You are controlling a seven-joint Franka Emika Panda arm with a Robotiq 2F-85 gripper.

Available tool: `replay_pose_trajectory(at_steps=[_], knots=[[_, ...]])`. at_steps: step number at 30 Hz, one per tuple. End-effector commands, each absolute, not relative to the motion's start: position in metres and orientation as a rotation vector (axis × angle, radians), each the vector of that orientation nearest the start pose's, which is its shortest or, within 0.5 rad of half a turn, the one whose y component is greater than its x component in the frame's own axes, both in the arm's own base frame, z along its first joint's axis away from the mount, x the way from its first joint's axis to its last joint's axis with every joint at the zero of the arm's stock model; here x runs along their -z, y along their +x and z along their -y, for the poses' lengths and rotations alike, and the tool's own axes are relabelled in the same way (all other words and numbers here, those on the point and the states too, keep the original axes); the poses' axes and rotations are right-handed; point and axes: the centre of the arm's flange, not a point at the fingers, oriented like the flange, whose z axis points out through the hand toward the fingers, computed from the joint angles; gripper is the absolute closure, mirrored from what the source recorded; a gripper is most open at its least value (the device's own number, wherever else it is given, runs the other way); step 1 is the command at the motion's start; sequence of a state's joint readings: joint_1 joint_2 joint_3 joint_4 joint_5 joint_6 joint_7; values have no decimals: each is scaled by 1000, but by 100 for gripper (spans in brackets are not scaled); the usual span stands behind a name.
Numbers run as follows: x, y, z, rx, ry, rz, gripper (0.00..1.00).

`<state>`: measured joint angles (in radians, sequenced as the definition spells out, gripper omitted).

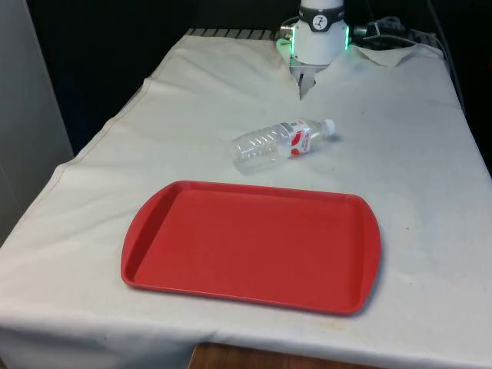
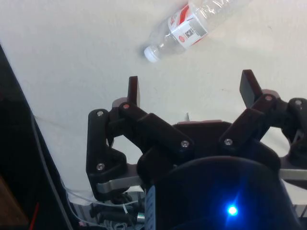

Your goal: Place the bottle upright on the tray.

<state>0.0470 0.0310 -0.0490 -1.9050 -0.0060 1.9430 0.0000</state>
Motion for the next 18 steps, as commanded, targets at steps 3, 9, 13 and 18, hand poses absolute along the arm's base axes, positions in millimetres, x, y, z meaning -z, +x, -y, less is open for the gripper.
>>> replay_pose_trajectory(at_steps=[3,9,13,18], knots=[[-481,563,1,13,-3149,-7,0],[-482,548,1,3,-3147,-13,0],[-482,537,2,2,-3147,-15,0],[-482,524,2,0,-3146,-16,0]])
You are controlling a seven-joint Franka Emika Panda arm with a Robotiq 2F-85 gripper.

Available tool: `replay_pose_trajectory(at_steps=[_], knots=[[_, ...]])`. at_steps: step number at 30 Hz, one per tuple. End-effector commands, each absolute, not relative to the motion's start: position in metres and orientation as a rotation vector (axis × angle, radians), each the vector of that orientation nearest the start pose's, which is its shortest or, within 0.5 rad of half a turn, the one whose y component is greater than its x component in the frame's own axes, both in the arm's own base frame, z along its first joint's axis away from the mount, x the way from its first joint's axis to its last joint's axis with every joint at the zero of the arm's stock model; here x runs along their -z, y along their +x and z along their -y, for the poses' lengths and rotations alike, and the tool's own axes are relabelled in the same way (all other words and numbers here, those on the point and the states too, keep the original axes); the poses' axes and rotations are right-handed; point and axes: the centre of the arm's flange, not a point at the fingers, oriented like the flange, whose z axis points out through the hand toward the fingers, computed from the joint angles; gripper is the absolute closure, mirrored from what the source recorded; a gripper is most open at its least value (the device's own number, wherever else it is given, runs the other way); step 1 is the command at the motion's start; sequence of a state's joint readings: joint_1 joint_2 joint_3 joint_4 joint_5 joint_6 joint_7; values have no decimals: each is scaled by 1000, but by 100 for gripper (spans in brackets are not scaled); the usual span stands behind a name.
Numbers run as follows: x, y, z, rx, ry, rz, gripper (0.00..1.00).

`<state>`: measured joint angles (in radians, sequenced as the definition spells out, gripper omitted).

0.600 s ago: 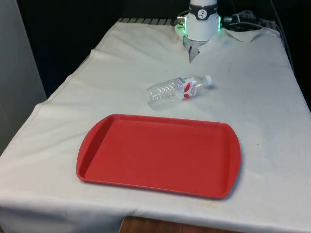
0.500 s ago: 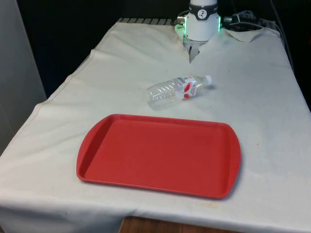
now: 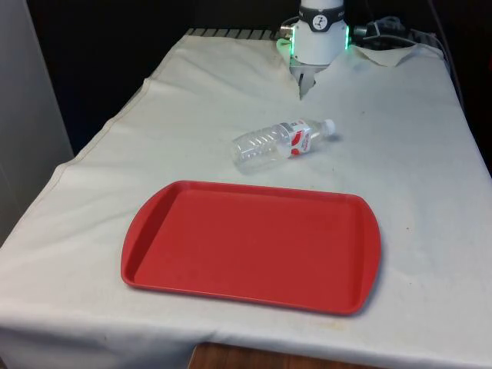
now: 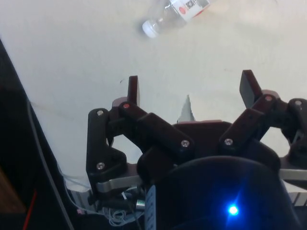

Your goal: Place the bottle upright on the tray.

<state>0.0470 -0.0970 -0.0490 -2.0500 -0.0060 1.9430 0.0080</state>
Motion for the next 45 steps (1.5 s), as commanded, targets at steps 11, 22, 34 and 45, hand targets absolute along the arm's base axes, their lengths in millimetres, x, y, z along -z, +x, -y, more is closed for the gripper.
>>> replay_pose_trajectory(at_steps=[11,22,34,45], knots=[[-482,494,3,-8,-3141,-24,0],[-472,477,-1,-24,-3138,-28,0],[-448,461,-10,16,-3140,-49,0],[-426,445,-17,36,-3140,-63,0]])
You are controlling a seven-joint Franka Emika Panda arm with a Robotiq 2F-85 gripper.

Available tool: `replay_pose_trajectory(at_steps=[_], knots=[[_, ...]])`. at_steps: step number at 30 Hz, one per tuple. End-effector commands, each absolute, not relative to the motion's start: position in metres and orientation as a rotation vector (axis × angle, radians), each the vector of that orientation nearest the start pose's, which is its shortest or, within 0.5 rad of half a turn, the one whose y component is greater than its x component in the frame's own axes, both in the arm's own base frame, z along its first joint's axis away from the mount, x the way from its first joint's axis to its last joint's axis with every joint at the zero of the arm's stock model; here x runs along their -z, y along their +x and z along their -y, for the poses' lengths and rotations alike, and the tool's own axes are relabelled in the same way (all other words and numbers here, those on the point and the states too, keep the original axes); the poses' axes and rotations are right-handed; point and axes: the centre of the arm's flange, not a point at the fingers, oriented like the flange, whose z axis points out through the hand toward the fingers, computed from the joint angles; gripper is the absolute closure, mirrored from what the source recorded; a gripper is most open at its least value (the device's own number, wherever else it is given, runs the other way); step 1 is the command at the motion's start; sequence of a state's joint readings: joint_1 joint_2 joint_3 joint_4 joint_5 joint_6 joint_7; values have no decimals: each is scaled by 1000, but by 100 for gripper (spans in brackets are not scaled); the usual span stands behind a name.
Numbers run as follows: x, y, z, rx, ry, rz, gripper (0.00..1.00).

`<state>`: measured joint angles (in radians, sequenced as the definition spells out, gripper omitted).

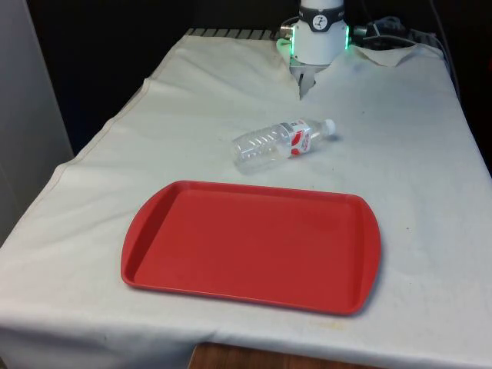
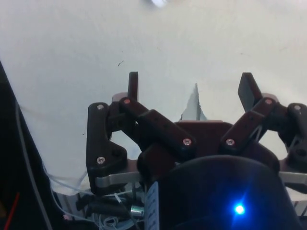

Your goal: Place the bottle upright on the tray.

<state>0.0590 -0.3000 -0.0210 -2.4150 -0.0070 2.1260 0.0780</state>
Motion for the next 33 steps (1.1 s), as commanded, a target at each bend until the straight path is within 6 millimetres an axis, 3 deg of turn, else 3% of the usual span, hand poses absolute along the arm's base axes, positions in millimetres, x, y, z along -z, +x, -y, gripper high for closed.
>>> replay_pose_trajectory(at_steps=[1,33], knots=[[-422,443,-19,36,-3141,-64,0],[-362,426,-48,56,-3165,-62,0]])
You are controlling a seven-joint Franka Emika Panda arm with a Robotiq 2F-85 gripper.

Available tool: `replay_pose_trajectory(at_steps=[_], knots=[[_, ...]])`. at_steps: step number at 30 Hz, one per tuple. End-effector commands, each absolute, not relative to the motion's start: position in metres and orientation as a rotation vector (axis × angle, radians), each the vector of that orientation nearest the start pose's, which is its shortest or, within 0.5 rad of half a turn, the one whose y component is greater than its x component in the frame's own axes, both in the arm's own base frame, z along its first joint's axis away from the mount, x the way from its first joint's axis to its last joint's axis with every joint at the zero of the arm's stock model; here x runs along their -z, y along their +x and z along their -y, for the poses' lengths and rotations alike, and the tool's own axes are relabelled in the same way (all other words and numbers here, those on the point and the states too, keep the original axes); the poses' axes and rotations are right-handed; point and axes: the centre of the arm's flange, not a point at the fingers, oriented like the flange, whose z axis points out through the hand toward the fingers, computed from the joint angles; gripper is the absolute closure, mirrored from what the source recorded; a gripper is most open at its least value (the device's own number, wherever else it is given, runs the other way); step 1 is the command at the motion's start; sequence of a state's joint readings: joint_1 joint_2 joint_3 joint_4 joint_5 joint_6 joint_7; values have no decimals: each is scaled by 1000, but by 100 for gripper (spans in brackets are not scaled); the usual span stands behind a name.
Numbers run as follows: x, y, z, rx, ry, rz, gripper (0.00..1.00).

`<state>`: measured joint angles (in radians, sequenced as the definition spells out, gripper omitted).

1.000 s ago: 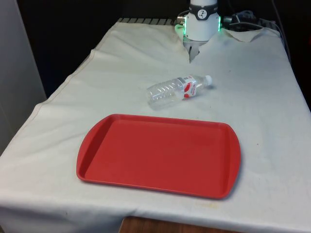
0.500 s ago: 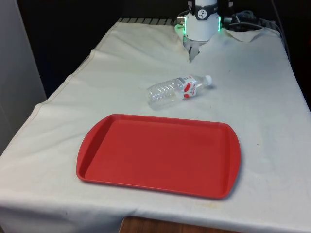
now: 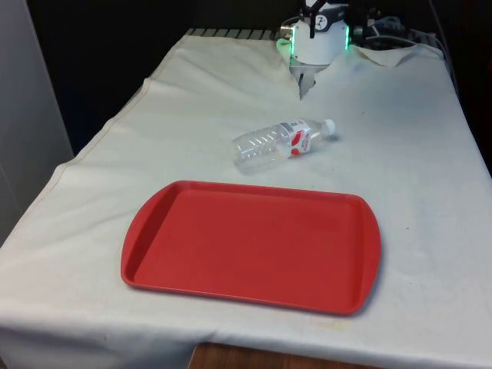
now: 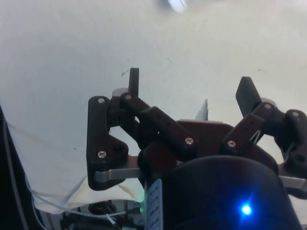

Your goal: Place the bottle upright on the tray.

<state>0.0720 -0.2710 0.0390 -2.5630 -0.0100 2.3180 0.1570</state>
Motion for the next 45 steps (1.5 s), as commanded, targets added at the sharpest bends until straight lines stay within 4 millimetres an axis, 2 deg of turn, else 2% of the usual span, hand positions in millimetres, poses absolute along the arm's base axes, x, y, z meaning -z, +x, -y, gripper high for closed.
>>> replay_pose_trajectory(at_steps=[1,29,38,45], knots=[[-363,426,-47,43,-3156,-61,0],[-352,426,-45,11,-3201,84,0],[-340,426,-35,17,-3195,131,0],[-330,427,-16,38,-3190,180,0]])
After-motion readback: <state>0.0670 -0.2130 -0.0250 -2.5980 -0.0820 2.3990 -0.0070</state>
